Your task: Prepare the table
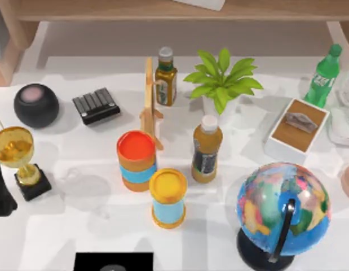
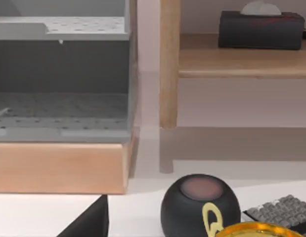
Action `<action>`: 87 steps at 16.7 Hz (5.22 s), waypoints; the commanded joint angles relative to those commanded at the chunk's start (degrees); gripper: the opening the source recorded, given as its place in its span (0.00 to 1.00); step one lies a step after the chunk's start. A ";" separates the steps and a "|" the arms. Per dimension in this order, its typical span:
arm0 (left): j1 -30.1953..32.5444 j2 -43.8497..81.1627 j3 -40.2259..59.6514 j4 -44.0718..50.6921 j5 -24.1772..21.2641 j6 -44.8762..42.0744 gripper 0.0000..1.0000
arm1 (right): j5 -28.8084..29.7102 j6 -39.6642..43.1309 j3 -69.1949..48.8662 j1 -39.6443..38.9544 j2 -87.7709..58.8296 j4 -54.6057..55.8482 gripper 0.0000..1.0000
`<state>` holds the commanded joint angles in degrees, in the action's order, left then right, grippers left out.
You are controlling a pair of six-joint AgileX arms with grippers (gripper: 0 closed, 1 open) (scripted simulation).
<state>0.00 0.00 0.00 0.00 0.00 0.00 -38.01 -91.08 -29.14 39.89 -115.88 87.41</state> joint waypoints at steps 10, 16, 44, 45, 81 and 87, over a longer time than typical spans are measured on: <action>0.00 0.00 0.00 0.00 0.00 0.00 1.00 | 0.00 0.00 0.00 0.00 0.00 0.00 0.00; 0.00 0.00 0.00 0.00 0.00 0.00 1.00 | 0.06 0.72 0.08 0.09 -0.60 -0.47 0.00; 0.00 0.00 0.00 0.00 0.00 0.00 1.00 | 12.00 0.95 -27.03 -11.28 -12.44 -16.76 0.00; 0.00 0.00 0.00 0.00 0.00 0.00 1.00 | 12.36 0.92 -28.41 -11.59 -13.16 -17.48 0.00; 0.00 0.00 0.00 0.00 0.00 0.00 1.00 | 15.79 2.90 -40.15 -14.82 -18.36 -26.58 1.00; 0.00 0.00 0.00 0.00 0.00 0.00 1.00 | 18.21 15.74 -29.62 -19.32 1.41 -35.92 1.00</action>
<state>0.00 0.00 0.00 0.00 0.00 0.00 -19.80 -75.33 -58.75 20.58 -114.47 51.49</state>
